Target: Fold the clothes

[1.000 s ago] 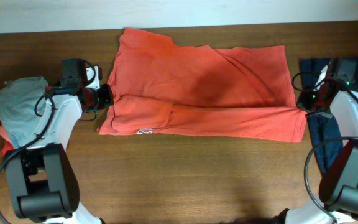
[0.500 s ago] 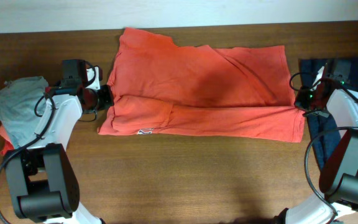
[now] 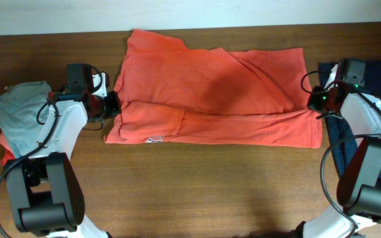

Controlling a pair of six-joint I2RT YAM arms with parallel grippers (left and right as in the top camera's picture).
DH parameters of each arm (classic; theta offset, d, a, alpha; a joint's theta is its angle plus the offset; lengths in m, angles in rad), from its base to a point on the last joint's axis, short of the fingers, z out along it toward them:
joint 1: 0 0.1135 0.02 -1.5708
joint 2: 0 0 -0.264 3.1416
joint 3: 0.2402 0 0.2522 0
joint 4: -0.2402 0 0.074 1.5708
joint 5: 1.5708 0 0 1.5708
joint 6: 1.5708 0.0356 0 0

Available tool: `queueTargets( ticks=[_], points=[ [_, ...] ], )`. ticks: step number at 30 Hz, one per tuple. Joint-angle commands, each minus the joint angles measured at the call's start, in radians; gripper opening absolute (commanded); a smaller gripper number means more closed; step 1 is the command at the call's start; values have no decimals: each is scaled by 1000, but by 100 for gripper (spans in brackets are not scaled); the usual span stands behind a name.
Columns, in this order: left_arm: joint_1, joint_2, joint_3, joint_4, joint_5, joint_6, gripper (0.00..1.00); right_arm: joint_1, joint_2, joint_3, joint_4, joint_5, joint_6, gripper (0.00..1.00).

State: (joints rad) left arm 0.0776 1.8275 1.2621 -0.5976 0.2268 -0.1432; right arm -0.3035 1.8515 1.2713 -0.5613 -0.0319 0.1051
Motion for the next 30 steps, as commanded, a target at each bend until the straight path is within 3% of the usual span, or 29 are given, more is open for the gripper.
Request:
queueTargets(
  ticks=[1, 3, 6, 8, 20, 26, 30],
  points=[
    [1, 9, -6, 0, -8, -2, 5, 9, 24, -5, 5, 2, 8, 15],
    [1, 9, -6, 3, -8, -2, 5, 9, 45, -5, 3, 2, 8, 22],
    [1, 9, -6, 2, -8, -2, 5, 8, 66, -5, -7, 18, 8, 45],
    [1, 9, -6, 2, -8, -2, 5, 7, 66, -5, -21, 51, 8, 49],
    [1, 9, -6, -40, -11, 22, 4, -19, 64, 137, -155, 100, 5, 60],
    [0, 9, -6, -56, -14, 29, 1, -38, 64, 248, -330, 90, -1, 60],
    [-16, 9, -6, -93, -14, 92, 1, -37, 64, 232, -470, -2, -98, 58]
  ],
)
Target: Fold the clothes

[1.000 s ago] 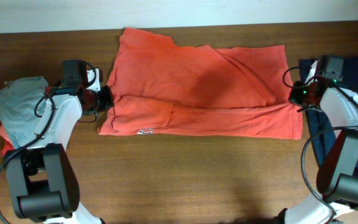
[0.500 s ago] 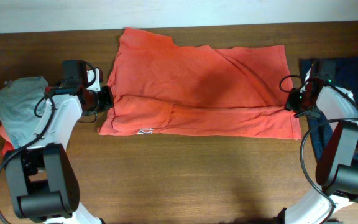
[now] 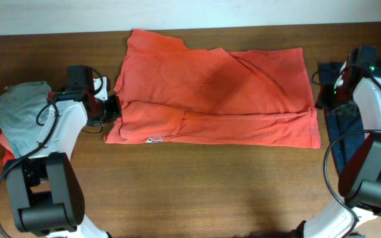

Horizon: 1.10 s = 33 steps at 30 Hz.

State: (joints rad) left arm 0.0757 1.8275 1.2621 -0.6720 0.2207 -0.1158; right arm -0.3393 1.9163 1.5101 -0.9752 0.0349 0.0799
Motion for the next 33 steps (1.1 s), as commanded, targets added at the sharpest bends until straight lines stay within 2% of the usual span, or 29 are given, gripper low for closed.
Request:
queueTargets(
  ticks=[1, 4, 7, 15, 24, 33],
  points=[
    [-21, 9, -6, -23, -9, 65, 1, -2, 0, -26, -66, -90, -82, 58],
    [-48, 9, -6, -16, -19, 114, 1, -2, 0, -92, -61, -136, -99, 57],
    [-79, 9, -6, 15, -71, 118, 1, 0, 1, -154, -18, -183, -99, 56],
    [-106, 60, -6, 77, -87, 132, 1, 1, 3, -237, 114, -190, -99, 55],
    [-106, 187, -6, 39, -87, 128, 1, 1, 5, -299, 154, -187, -99, 56],
    [-106, 209, -6, -87, -114, 128, 1, 1, 5, -363, 141, -182, -98, 56]
  ],
)
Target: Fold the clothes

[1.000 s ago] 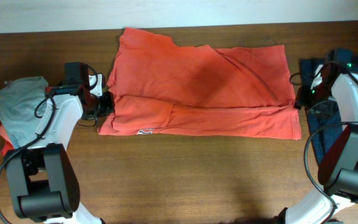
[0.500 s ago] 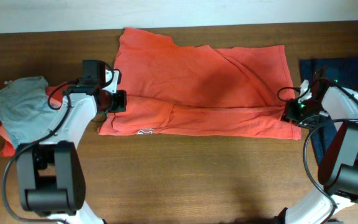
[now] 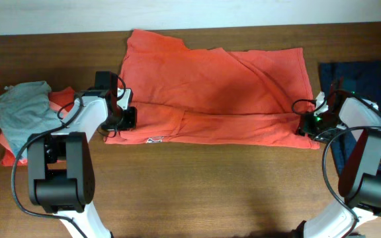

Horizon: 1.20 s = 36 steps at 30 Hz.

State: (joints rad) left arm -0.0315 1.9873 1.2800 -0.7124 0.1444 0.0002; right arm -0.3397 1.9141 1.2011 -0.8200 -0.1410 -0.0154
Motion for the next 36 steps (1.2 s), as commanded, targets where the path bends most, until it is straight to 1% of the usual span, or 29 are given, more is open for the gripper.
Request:
queueTargets(
  ticks=[1, 5, 8, 10, 15, 19, 23, 27, 30, 36],
  points=[
    [2, 49, -24, -62, -40, 12, 1, 2, 8, -63, -14, -5, -3, 56],
    [2, 49, -26, -129, -74, 11, 1, 0, 8, -93, -43, 7, -2, 56],
    [2, 49, -35, -166, -89, 0, 1, -2, 8, -99, -113, 119, 81, 56],
    [2, 49, -43, -192, -106, -45, 1, -2, 8, -99, -149, 161, 114, 56],
    [2, 49, -79, -217, -108, -69, 1, -2, 8, -99, -194, 161, 116, 56],
    [2, 49, -119, -225, -108, -95, 1, -2, 8, -100, -249, 200, 168, 56],
    [2, 49, -171, -247, -100, -139, 1, -3, 8, -106, -269, 206, 168, 57],
    [2, 49, -224, -251, -77, -143, 1, -3, 8, -106, -275, 207, 172, 57],
    [2, 49, -247, -274, -73, -146, 1, -3, 8, -106, -284, 242, 194, 57],
    [2, 49, -261, -329, -62, -169, 0, -3, 8, -106, -271, 262, 209, 57]
  ],
)
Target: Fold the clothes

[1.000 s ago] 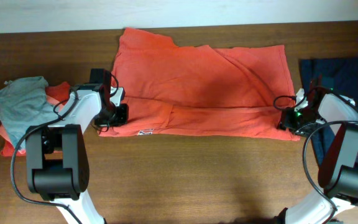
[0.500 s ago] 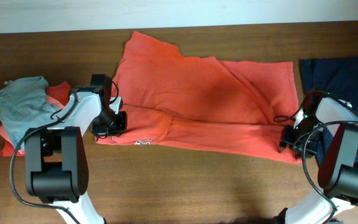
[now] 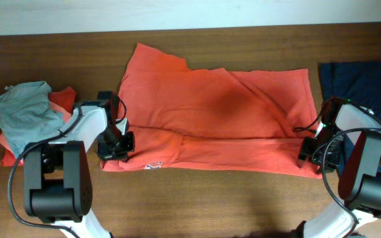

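An orange shirt [image 3: 217, 112] lies spread flat across the middle of the wooden table [image 3: 210, 205], with a folded band along its near edge. My left gripper [image 3: 120, 148] sits on the shirt's near left corner. My right gripper [image 3: 307, 154] sits on its near right corner. Both look clamped on the cloth, though the arms hide the fingertips from above.
A pile of grey and red clothes [image 3: 25, 116] lies at the left edge. A dark blue garment [image 3: 362, 82] lies at the right edge, partly under my right arm. A white wall runs behind the table's far edge.
Both grippers have come nearer to the table's front edge. The shirt's near edge and corners came with them, so the whole shirt lies slightly closer and its front band is wider.
First my left gripper was at the shirt's left side and my right at its right edge. Then the right one stood off over the blue garment. Later both were at the near corners, and now the shirt lies drawn toward the front.
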Controlling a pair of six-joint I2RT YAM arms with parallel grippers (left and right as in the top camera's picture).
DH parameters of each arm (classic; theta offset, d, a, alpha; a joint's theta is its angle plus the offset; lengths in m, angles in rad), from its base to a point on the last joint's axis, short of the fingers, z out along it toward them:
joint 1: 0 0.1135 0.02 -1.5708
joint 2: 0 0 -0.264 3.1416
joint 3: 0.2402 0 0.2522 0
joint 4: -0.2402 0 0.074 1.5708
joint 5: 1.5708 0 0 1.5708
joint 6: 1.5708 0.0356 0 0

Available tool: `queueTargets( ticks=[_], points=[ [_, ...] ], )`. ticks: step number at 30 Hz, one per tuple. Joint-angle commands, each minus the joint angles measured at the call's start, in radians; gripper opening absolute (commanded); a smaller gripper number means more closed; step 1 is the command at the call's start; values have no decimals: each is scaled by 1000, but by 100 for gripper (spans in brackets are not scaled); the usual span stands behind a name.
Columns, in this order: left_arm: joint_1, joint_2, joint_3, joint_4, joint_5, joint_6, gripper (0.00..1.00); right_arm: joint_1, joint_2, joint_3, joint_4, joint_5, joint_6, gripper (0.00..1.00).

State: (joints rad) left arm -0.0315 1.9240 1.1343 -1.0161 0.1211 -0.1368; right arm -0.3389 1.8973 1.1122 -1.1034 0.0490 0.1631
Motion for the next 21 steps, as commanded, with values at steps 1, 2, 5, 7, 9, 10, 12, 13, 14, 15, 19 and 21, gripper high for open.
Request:
queueTargets(
  ticks=[1, 2, 5, 7, 9, 10, 12, 13, 14, 15, 19, 21],
  points=[
    [2, 113, -115, -26, -36, -32, 0, -4, 24, -18, 19, 72, 30, 57],
    [2, 113, -114, -27, -31, -32, 1, -4, 24, -17, 23, 72, 30, 57],
    [2, 112, -114, -32, -29, -39, 1, -4, 24, -16, 34, 72, 30, 57],
    [2, 110, -114, -32, -31, -39, 0, -4, 24, -10, 37, 63, 30, 57],
    [2, 87, -111, -24, -31, -39, 0, -3, 18, 22, 32, 25, 29, 57],
    [2, 63, -103, -24, -31, -39, 0, -3, 12, 39, 24, 14, 29, 57],
    [2, -11, -82, -24, -31, -39, 0, -3, -20, 92, -2, 3, 29, 57],
    [2, -45, -71, -24, -32, -38, 0, -2, -42, 119, -15, 3, 29, 57],
    [2, -95, -55, -24, -31, -38, 0, -2, -66, 148, -28, 3, 27, 57],
    [2, -132, -43, -24, -32, -38, 0, -2, -86, 174, -40, 4, 25, 57],
    [2, -321, 22, -19, -31, -38, 21, -2, -179, 298, -93, -11, -15, 60],
    [2, -385, 39, 8, -31, -38, 41, -2, -211, 333, -109, -43, -46, 61]
  ],
)
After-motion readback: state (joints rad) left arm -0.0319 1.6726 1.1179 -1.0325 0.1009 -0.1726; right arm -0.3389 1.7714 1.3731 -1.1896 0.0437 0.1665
